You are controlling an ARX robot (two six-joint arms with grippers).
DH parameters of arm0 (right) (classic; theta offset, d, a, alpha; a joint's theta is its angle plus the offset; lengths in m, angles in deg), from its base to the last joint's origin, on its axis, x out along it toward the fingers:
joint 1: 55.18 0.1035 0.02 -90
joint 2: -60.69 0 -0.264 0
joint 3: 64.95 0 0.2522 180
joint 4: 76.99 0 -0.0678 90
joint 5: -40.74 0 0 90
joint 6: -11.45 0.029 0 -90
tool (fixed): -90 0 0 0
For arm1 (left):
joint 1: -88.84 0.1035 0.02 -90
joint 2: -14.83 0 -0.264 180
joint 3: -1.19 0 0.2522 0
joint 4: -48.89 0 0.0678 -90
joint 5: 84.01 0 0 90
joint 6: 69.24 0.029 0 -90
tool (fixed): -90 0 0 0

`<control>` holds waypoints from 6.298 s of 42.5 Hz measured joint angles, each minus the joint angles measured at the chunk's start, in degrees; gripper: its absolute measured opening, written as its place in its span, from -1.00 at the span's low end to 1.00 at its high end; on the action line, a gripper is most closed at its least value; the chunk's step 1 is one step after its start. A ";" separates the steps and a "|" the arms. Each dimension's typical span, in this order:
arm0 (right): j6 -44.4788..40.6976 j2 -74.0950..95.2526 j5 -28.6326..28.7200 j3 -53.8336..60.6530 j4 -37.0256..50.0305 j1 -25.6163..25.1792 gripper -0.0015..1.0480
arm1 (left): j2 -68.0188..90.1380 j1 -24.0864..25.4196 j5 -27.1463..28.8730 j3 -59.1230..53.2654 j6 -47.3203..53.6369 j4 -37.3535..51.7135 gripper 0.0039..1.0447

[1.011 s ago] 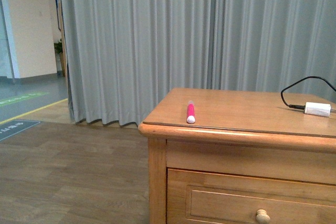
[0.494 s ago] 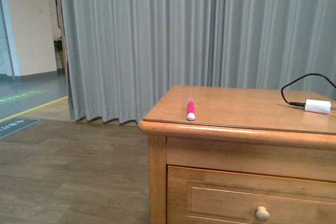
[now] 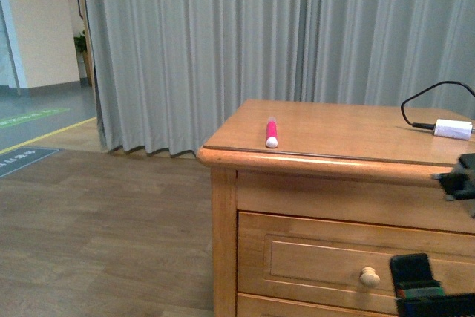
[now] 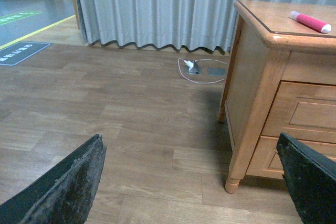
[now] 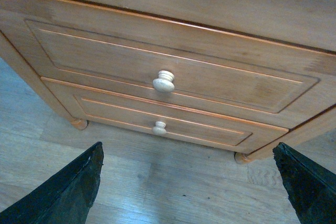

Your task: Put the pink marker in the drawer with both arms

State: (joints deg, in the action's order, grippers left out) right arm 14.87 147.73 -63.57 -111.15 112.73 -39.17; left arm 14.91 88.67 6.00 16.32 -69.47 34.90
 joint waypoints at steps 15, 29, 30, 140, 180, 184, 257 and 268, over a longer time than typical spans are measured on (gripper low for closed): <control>4.76 22.80 -3.67 -15.06 3.28 0.81 0.84 | 0.00 0.00 0.00 0.00 0.00 0.00 0.89; 9.79 31.30 -4.37 -22.51 5.66 -0.46 0.84 | 0.00 0.00 0.00 0.00 -0.02 0.00 0.89; 10.05 31.47 -4.24 -22.62 5.84 -0.52 0.84 | 0.00 0.00 0.00 0.00 0.00 0.00 0.89; 12.31 7.61 5.40 5.29 -6.71 3.65 -0.45 | 0.00 0.00 0.00 0.00 0.00 0.00 0.89; 7.89 -52.87 3.10 0.76 -49.11 2.43 0.84 | 0.00 0.00 0.00 0.00 0.00 0.00 0.89; 5.57 -53.70 -0.17 1.38 -47.56 3.50 0.84 | 0.00 0.00 0.00 0.00 0.00 0.00 0.89; 4.44 -53.81 -0.20 1.49 -47.52 3.63 0.84 | 114.25 -26.47 9.55 91.47 -1.16 3.32 0.89; 4.44 -53.81 -0.20 1.49 -47.52 3.63 0.84 | 119.47 -26.64 10.49 95.65 -1.29 0.57 0.89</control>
State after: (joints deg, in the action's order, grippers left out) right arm 19.31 93.92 -63.77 -109.67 65.21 -35.54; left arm 134.38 62.03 16.49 111.96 -70.76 35.47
